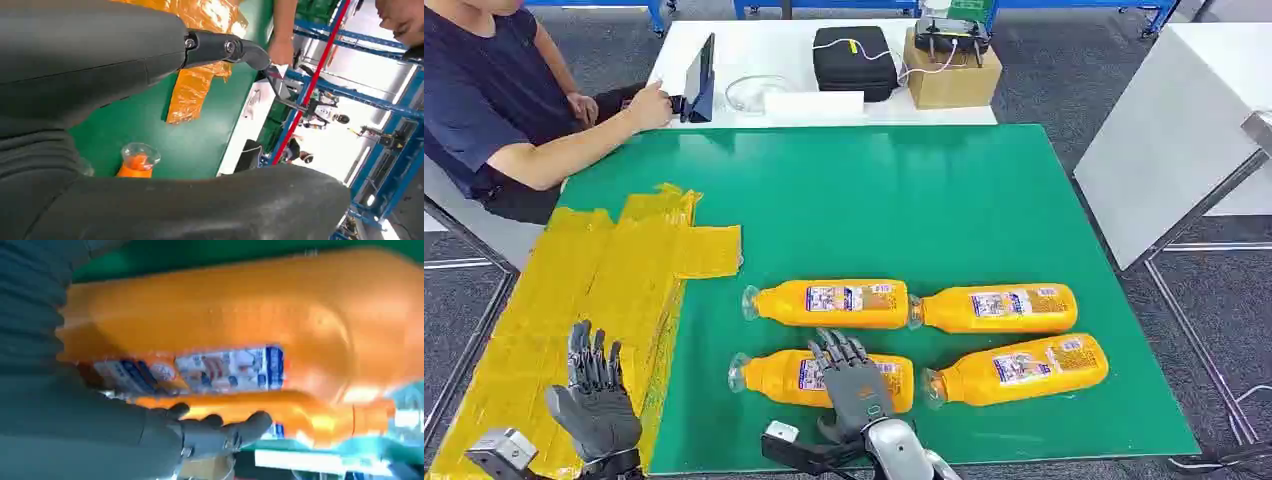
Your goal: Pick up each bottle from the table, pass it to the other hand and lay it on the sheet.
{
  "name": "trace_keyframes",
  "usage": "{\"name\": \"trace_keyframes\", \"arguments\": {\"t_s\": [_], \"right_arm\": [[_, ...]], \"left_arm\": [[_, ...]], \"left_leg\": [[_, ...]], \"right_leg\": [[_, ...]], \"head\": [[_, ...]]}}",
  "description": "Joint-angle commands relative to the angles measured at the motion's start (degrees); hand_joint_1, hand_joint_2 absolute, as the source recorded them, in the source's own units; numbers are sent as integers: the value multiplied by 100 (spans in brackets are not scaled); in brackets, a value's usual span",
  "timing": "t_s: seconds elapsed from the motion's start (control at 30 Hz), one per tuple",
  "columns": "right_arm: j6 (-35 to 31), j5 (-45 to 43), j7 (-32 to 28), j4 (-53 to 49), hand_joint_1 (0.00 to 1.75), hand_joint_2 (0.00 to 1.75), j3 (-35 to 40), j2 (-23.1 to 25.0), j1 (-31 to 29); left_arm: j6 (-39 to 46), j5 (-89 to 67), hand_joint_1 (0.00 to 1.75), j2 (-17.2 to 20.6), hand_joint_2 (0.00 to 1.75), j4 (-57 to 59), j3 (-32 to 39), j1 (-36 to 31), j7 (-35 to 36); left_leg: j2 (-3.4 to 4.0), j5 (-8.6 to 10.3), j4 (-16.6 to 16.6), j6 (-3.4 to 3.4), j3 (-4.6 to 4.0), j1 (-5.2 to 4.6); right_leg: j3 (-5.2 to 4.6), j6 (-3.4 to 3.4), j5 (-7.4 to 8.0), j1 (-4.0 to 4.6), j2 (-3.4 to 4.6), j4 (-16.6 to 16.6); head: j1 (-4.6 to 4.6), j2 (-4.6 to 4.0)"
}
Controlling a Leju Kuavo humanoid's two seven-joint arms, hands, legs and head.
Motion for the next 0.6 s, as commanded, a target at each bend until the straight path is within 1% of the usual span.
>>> {"name": "trace_keyframes", "arguments": {"t_s": [0.03, 0.07, 0.17, 0.23, 0.27, 0.6], "right_arm": [[-296, -168, -465, -1527, 0, 175, 28, -299, 541], [-226, -147, -445, -1546, 0, 175, 34, -345, 564], [-210, -148, -443, -1308, 0, 175, 20, -337, 533], [-219, -136, -419, -1184, 0, 175, 10, -334, 527], [-158, -104, -278, -1139, 0, 175, -12, -344, 535], [-145, -120, -261, -1049, 0, 175, 20, -385, 501]], "left_arm": [[86, 122, 0, 79, 0, -88, 21, 98, -97], [80, 126, 0, 79, 0, -88, 27, 97, -101], [65, 127, 0, 79, 0, -63, 38, 70, -101], [58, 128, 0, 79, 0, -37, 32, 51, -101], [52, 130, 0, 79, 0, -27, 31, 46, -101], [33, 126, 0, 79, 0, 34, 71, 9, -106]], "left_leg": [[-3, -3, 5, 5, -9, -3], [8, -4, 0, 5, -7, -3], [-8, -2, -4, 6, -2, -4], [-5, 1, -6, 4, -9, -5], [0, 0, -7, 6, -4, -3], [1, 0, -7, 4, -8, -4]], "right_leg": [[-7, -6, -5, -1, -7, 6], [-10, -6, -2, -1, 3, 3], [-4, -7, -6, -2, -14, -1], [-10, -5, -2, -3, -8, -2], [-5, -7, -1, 0, -5, -7], [-9, -7, -2, -2, -4, -3]], "head": [[2, 0], [0, 0], [0, 0], [0, 0], [0, 0], [0, 0]]}}
